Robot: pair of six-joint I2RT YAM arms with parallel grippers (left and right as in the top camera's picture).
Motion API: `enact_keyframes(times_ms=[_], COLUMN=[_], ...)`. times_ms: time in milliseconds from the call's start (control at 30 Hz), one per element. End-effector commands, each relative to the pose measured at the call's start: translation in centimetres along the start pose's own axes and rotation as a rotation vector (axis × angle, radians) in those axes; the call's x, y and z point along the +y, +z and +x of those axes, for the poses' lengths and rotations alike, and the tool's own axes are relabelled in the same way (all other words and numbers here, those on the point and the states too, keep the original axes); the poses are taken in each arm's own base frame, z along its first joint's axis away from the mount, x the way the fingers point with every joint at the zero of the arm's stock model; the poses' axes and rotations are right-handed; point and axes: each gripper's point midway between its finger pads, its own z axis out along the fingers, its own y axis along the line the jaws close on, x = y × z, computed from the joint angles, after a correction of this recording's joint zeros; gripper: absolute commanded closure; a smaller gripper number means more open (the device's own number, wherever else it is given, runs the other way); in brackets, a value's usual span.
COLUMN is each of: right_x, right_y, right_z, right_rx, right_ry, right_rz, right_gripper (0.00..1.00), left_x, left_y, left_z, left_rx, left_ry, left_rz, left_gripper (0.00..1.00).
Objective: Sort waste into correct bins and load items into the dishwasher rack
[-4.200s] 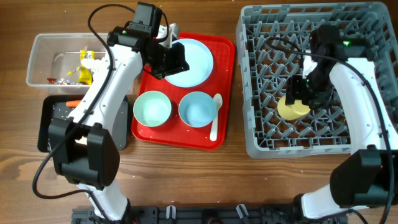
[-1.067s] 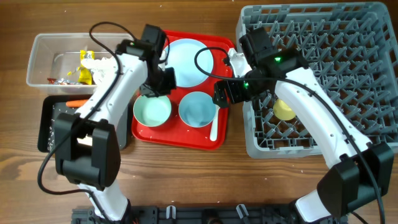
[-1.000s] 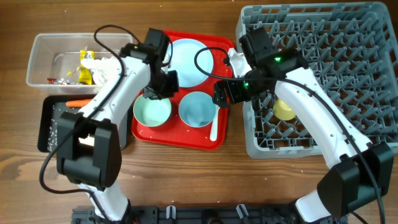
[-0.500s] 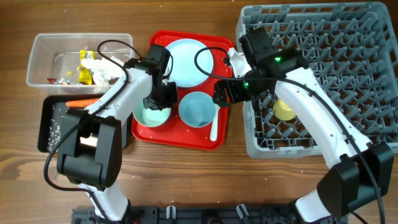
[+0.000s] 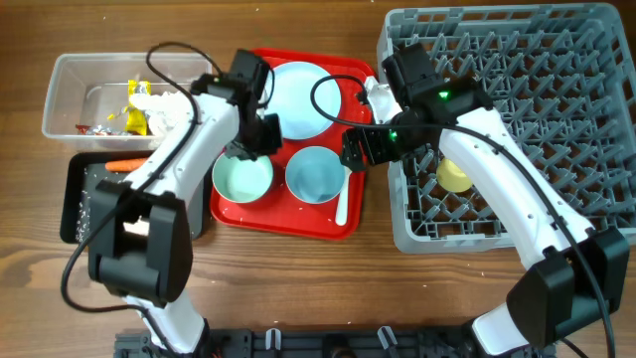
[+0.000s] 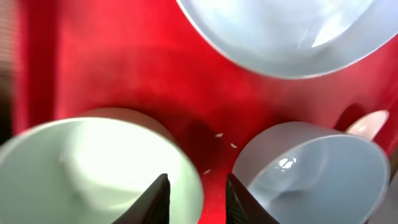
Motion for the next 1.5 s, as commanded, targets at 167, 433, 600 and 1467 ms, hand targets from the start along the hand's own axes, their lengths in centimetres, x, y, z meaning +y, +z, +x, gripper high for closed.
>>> enact_keyframes(times_ms=[167,433,600,1467], right_x=[-0.4,-0.4,-0.4,-0.4], right_y=[0.2,0.2,0.2,0.2], right_z=[0.2,0.2,0.2,-0.1], right_rx=[0.007,0.006,0.006,-0.005], right_ry=[0.019,0.017,0.018,0.014], right_rz=[0.014,0.014,0.014,0.013], right_gripper=[0.00,0.00,0.00,0.00], left_x=[6.9,10.4,10.8,10.7], left_y=[-4.3,-3.5,-1.6,3.4], left_z=[-0.7,0.3,1.3,4.2], left_rx=[-0.058,0.000,0.019,0.067], left_ry=[-0.106,-0.264,-0.266,-0.270], left_rz=[-0.209,-0.206,-0.205,-0.141], left_gripper=[0.74,0.69,0.68,0.89])
